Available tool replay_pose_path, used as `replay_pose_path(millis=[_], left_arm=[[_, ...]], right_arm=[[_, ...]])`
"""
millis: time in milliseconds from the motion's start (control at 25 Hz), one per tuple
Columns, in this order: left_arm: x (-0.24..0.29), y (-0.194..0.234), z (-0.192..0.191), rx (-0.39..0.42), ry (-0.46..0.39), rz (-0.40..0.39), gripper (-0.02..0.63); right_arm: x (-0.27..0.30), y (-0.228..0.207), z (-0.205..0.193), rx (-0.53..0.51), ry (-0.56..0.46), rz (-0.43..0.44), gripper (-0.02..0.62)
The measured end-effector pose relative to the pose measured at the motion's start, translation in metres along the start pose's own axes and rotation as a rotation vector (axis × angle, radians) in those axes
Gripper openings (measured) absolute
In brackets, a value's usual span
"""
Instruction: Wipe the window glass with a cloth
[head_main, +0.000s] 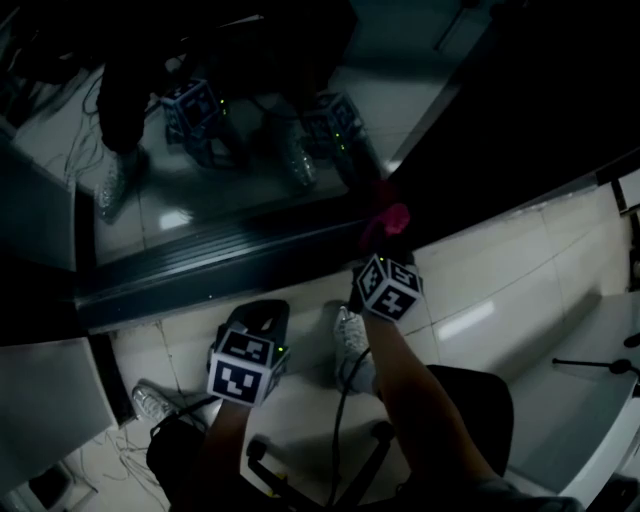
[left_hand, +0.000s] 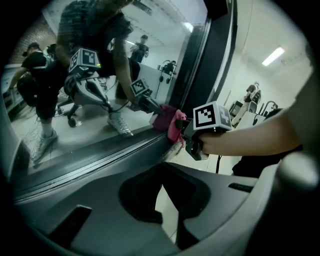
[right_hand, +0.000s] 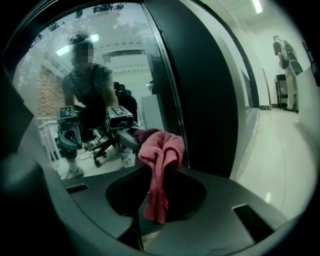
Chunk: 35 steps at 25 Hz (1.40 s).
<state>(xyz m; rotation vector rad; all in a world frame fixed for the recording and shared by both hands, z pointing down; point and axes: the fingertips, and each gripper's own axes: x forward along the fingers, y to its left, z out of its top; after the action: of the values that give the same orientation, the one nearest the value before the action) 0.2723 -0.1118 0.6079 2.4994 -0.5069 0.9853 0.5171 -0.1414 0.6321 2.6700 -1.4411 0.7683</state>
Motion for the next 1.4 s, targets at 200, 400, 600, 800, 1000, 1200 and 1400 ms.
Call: replay_pose_path(millis=[200, 400, 600, 800, 1000, 1200, 1400], left_arm=[[-0.017, 0.018, -0.011, -0.043, -0.012, 0.015, 0.002], [-0.037, 0.035, -0.011, -0.08, -0.048, 0.044, 0.002], [-0.06, 0.052, -0.013, -0.108, -0.071, 0.075, 0.002], [-0.086, 0.069, -0.015, -0.124, -0.091, 0.107, 0.002], [-0.113, 0.088, -0.025, -0.147, -0.111, 0.142, 0.002], [-0.14, 0.112, -0.042, -0.183, -0.118, 0.19, 0.002], [-0.167, 0.129, -0.056, -0.223, -0.11, 0.222, 0.002]], right_arm=[[-0.009, 0.04, -0.008, -0.004, 0.01, 0.063, 0.063], [-0.017, 0.079, -0.019, -0.025, 0.028, 0.131, 0.063], [-0.026, 0.113, -0.033, -0.042, 0.052, 0.186, 0.063], [-0.035, 0.152, -0.046, -0.051, 0.083, 0.25, 0.063], [-0.042, 0.19, -0.062, -0.044, 0.11, 0.296, 0.064], [-0.053, 0.232, -0.081, -0.049, 0.131, 0.348, 0.064], [-0.064, 0.279, -0.1, -0.059, 0.155, 0.408, 0.064]])
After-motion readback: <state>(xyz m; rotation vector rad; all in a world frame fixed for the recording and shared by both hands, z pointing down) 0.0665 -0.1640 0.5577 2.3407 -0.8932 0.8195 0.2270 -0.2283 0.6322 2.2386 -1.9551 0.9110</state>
